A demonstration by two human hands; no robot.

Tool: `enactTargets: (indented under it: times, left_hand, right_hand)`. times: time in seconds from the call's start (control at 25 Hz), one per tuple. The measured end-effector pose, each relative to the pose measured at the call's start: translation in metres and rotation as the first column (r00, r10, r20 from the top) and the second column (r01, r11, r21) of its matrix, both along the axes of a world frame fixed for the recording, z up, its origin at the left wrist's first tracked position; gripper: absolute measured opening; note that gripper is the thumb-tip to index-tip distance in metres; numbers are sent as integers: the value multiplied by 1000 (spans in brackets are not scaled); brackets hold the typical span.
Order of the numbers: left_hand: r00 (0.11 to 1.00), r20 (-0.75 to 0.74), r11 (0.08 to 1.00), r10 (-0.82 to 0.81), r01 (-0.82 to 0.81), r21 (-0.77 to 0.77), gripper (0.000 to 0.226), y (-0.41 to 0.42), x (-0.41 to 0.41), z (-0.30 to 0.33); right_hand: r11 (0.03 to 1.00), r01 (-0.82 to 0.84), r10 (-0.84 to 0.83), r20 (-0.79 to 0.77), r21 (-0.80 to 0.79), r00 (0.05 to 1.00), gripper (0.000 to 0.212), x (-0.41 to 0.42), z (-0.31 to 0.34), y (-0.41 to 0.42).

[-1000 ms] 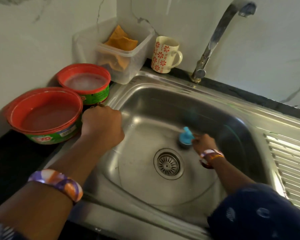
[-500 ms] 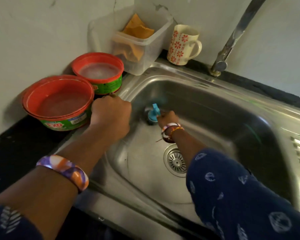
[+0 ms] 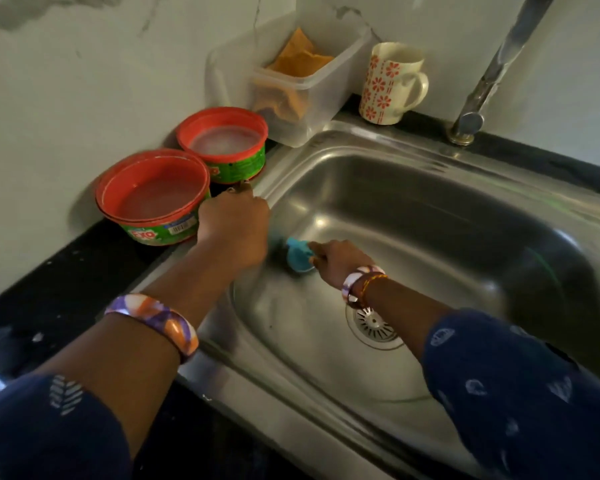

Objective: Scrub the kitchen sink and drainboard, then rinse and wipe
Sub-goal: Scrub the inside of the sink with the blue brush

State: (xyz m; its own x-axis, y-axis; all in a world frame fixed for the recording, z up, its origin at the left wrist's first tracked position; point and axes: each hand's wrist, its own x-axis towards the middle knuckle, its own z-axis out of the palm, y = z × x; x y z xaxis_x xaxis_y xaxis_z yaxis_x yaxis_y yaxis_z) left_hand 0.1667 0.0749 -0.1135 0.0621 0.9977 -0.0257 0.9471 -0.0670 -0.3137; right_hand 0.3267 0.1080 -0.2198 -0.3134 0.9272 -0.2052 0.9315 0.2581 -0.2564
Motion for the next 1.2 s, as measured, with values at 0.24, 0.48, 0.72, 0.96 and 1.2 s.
enactTargets:
  times: [0.24,0.48,0.72,0.96,1.2]
  left_hand:
    - [998,45,999,36,-34,-36,43,-2,-4,-4]
    - [990,141,996,21,-10,-84,45,-11,-9,1]
    - [891,453,999,-41,37,17,40,-33,-19,22]
    - [923,366,981,-120,52,189,46,-26,-44,49]
    - [951,285,992,-121,105,72,46,-5,-58,39]
  right_hand:
    - [934,-296,254,-211,-200,944,41,-2,-4,-86]
    - [821,-285,317,-20,-494,948,39,85,37,-112]
    - [931,6,-227,-564,-366,794,52,70,125,-69]
    - [981,-115,-60,-803,-158,593,43,-47,196,6]
    - [985,-42,74,-191,169,979,38,-116,179,47]
